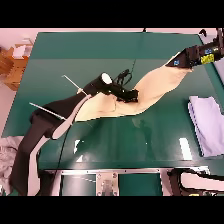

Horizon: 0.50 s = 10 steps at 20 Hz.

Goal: Fold the shirts.

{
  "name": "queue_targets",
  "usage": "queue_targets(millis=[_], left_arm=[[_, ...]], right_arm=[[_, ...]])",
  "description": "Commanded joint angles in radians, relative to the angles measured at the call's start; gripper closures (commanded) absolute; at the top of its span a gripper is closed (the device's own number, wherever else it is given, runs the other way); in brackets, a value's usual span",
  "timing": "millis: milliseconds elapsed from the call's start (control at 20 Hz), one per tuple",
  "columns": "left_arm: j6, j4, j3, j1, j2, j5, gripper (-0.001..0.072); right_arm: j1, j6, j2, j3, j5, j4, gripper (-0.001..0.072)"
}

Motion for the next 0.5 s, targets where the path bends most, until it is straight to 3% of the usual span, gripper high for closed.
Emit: queue_targets(millis=[0,200,450], left_arm=[[-0.009,-0.015,0.093,0.107,0.037,-0.253,0.0686],[-0.062,0.027,0.138,0.334,0.15,-0.482,0.0687],[-0.108,0.328,0.137,0.604,0.356,-0.544,0.0687]], right_arm=[[0.05,0.04,0.005,-0.006,-0.028,-0.001,0.0695],[0.231,0.058,0.002,-0.044,-0.186,-0.002,0.0695],[0.582,0.058,-0.14,-0.106,-0.515,-0.002,0.0694]])
